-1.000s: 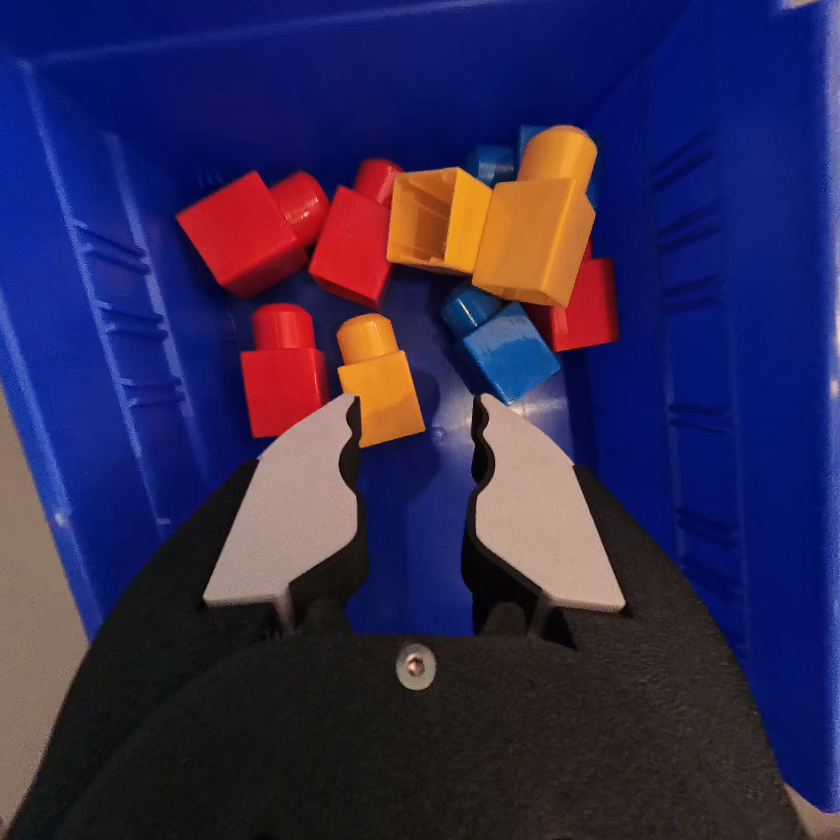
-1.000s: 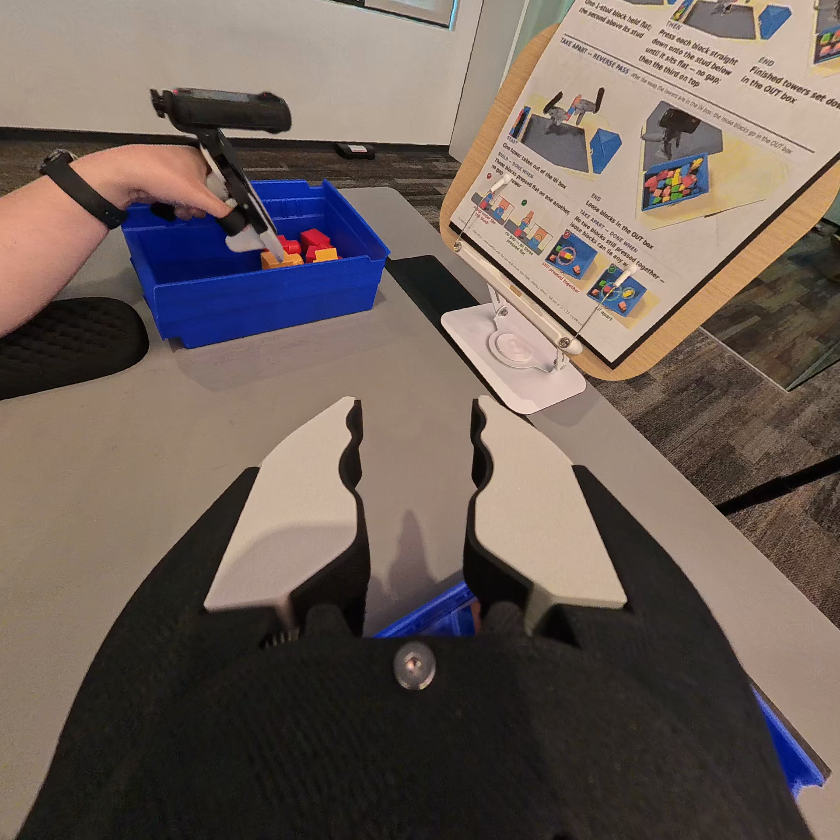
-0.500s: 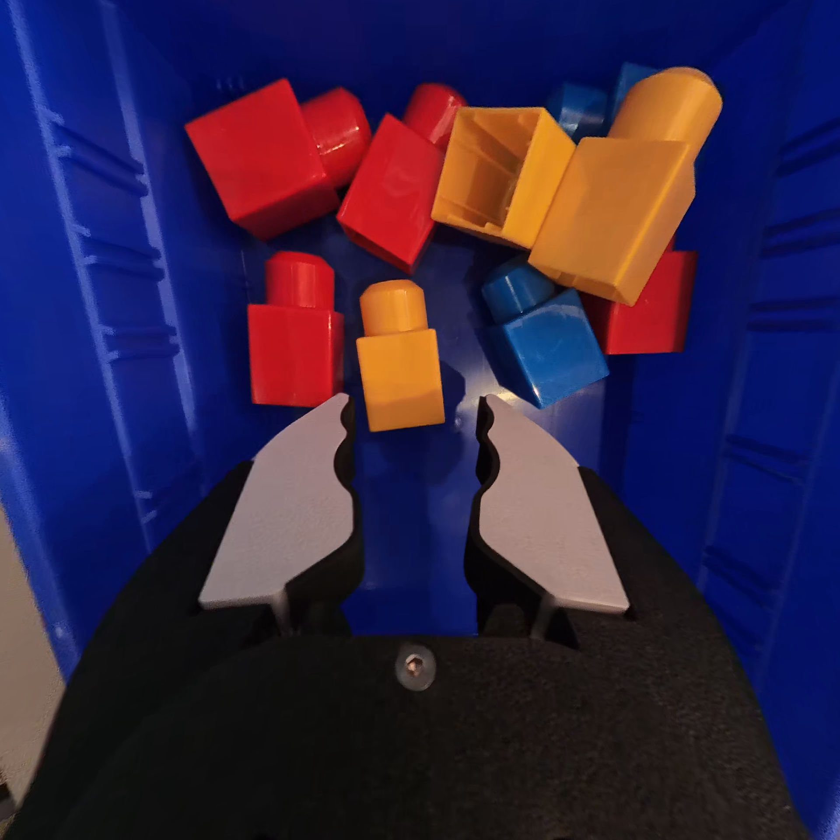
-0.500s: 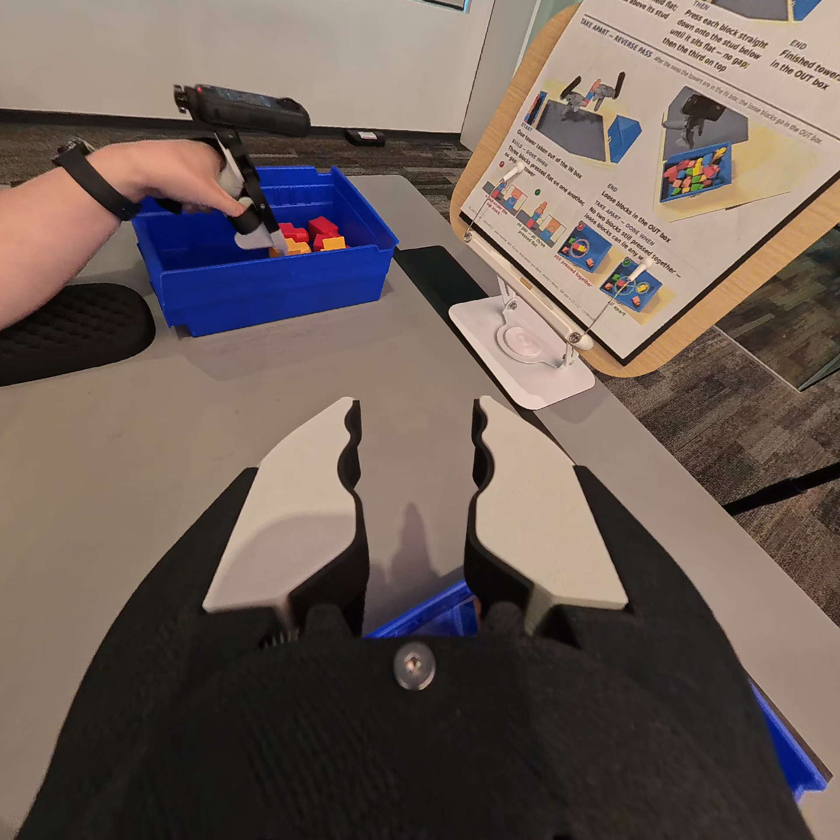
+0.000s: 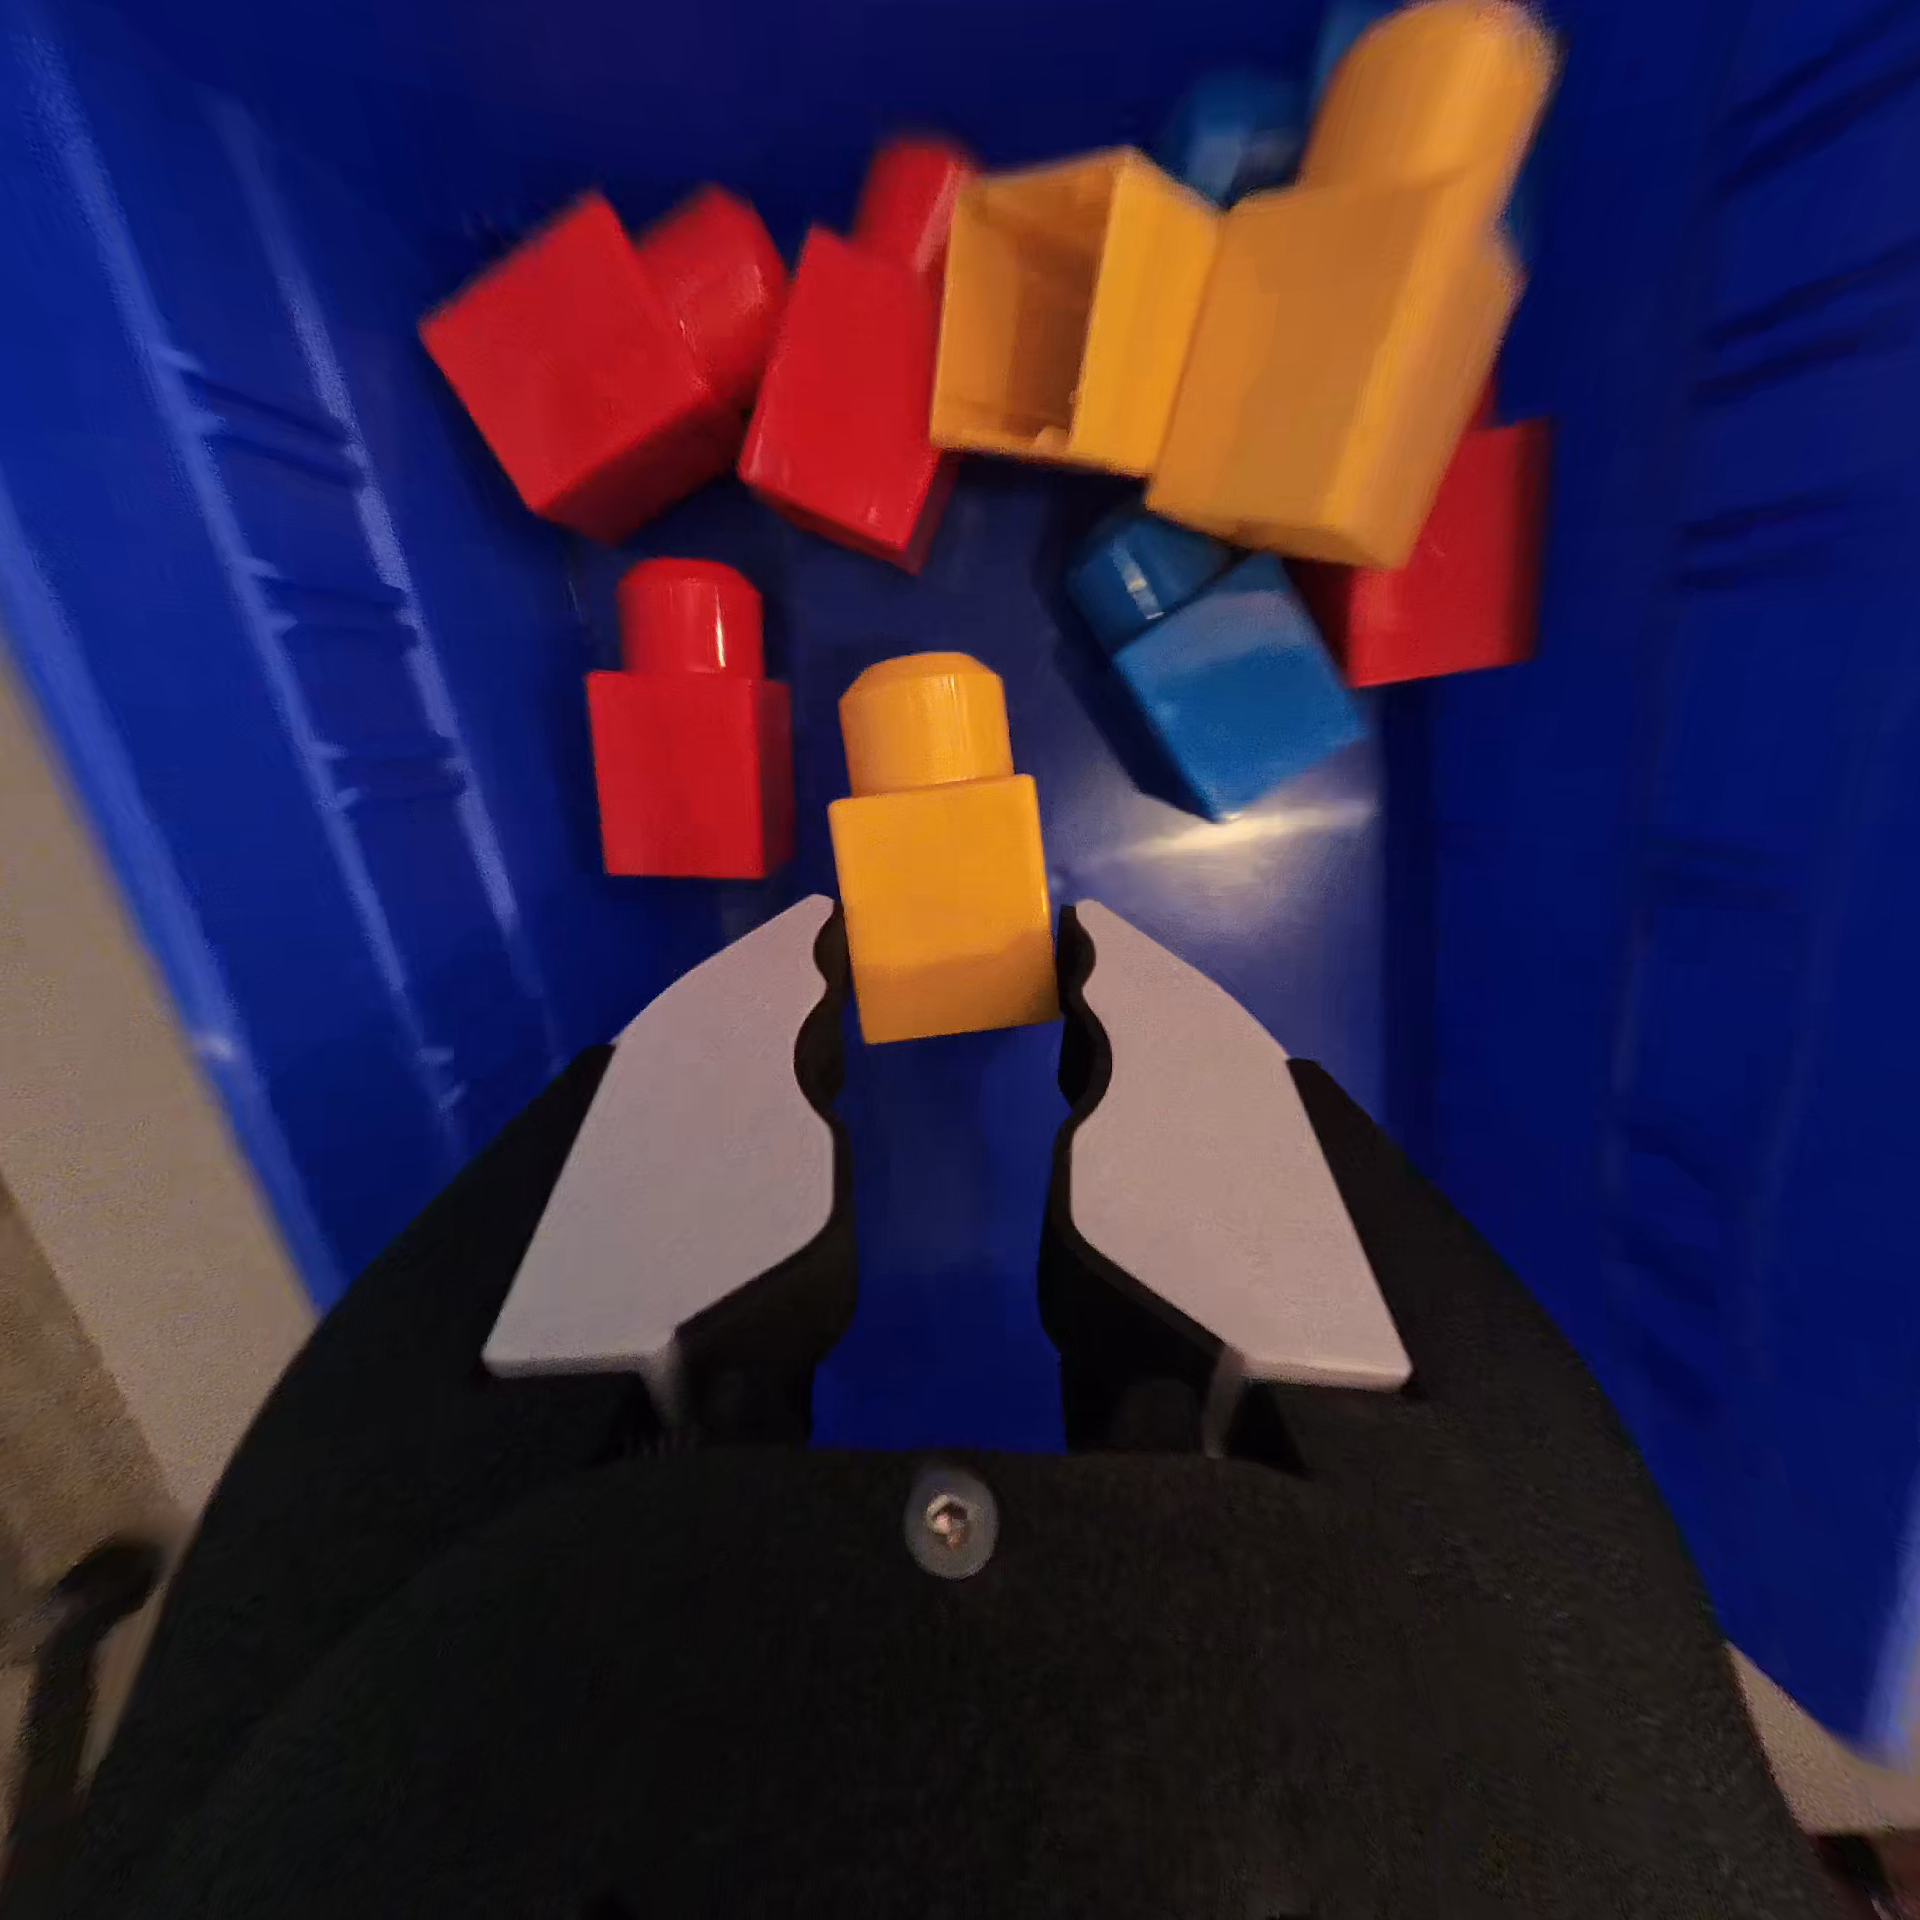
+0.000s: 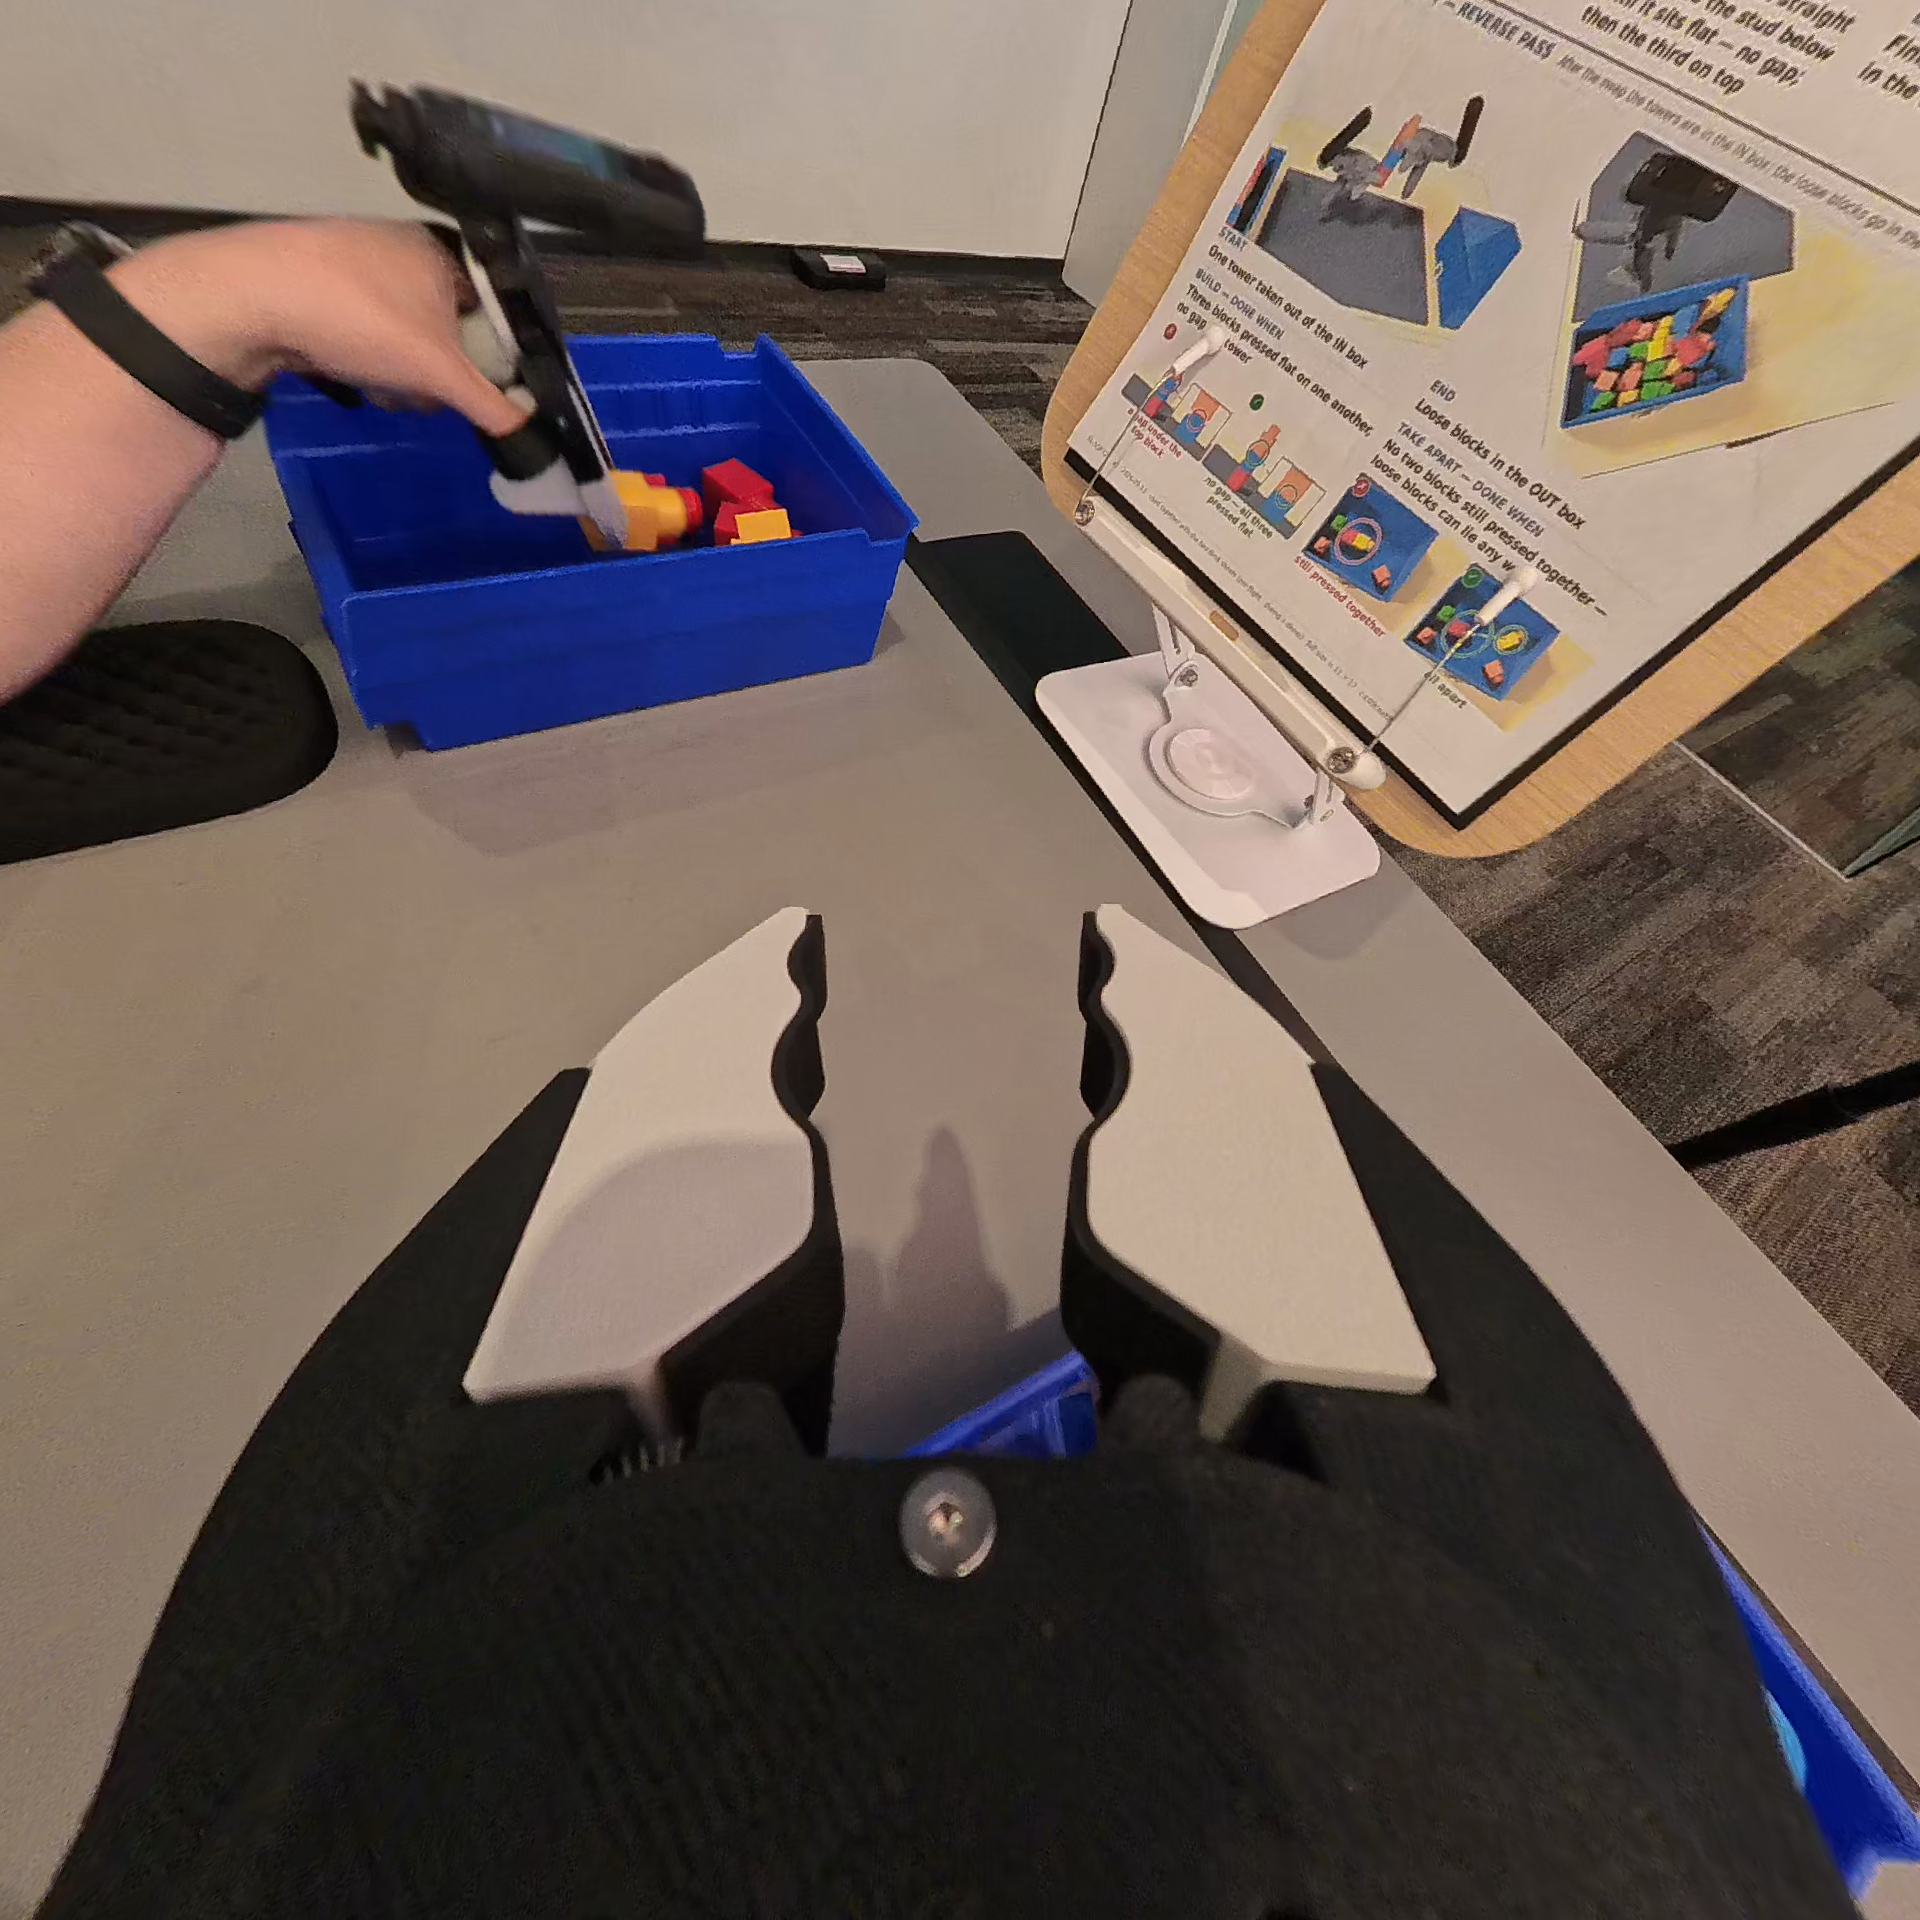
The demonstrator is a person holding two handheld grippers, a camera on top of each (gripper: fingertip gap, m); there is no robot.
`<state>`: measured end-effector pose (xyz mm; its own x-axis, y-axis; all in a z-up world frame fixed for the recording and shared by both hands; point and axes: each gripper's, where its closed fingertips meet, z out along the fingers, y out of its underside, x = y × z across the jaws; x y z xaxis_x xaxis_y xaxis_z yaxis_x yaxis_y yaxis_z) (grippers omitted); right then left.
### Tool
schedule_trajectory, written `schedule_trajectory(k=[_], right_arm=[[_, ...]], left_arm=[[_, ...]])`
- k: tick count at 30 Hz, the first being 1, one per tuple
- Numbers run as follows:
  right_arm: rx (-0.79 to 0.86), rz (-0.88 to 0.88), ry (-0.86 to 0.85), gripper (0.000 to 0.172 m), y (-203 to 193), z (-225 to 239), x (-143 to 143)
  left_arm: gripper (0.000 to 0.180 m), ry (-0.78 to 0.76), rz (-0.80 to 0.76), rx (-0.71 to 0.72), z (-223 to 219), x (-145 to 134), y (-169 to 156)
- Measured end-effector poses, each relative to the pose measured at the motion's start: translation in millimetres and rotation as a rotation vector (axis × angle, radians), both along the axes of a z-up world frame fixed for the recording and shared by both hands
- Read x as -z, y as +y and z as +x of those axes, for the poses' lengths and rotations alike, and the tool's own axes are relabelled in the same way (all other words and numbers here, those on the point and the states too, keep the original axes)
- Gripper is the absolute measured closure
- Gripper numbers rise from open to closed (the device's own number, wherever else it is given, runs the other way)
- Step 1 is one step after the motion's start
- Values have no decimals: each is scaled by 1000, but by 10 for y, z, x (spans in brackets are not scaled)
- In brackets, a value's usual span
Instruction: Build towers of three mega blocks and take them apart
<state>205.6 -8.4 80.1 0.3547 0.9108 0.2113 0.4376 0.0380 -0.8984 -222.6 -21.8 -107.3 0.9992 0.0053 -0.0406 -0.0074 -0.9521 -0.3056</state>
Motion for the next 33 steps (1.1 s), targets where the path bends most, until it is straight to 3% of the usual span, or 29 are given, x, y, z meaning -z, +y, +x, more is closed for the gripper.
schedule_trajectory(k=[1,4,7,9,12,18,20,24,28,33], right_arm=[[-9,-2,13,124,-4,-46,-8],[-105,-16,113,124,-106,-328,-90],[-286,-87,304,123,-350,-754,-220],[-391,-176,438,122,-507,-1012,-280],[-467,-305,542,123,-646,-1283,-243],[-592,-472,565,122,-864,-1485,-121],[-654,-500,573,136,-941,-1482,-127],[-580,-474,531,141,-823,-1488,-40],[-367,-400,270,141,-479,-1416,381],[-135,-248,-258,141,-91,-1150,1209]], left_arm=[[142,-58,71,22,88,-198,5],[143,-336,359,242,729,-981,-25],[142,-587,525,641,1628,-1620,-375],[142,-641,592,907,2118,-1824,-641],[142,-651,597,1062,2556,-1851,-818],[143,-648,588,1119,2821,-1801,-877],[143,-665,589,1134,2845,-1798,-890],[140,-650,570,1101,2727,-1735,-807],[122,-379,554,853,1962,-1504,-412],[122,-91,299,491,735,-763,-114]])
